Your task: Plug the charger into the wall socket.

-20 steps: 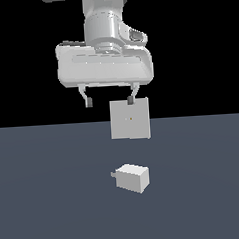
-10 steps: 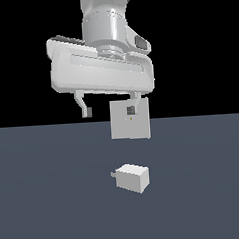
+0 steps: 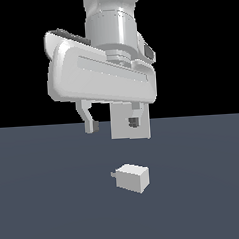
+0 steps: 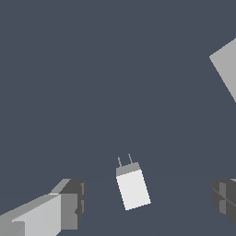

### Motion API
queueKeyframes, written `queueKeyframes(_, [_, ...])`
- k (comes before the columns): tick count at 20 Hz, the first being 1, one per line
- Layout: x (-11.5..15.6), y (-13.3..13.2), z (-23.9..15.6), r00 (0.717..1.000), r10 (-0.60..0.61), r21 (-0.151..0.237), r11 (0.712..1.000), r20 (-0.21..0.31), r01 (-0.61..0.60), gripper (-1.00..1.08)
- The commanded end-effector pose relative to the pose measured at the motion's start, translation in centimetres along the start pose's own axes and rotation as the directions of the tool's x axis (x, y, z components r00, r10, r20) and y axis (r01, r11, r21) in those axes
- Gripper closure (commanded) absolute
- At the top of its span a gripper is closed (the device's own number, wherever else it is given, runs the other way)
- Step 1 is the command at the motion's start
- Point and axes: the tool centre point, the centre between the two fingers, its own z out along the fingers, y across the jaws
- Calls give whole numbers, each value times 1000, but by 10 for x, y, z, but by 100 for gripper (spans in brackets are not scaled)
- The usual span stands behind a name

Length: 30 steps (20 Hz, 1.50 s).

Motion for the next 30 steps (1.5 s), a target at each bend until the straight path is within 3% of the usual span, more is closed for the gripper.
queueKeyframes(1, [-7, -2, 6, 998, -59, 2, 998, -5, 59, -92])
queueKeyframes(14, [-32, -3, 27, 964, -263, 9, 965, -20, 264, -92])
queueKeyframes(30, [-35, -2, 30, 958, -286, 9, 958, -21, 286, -92])
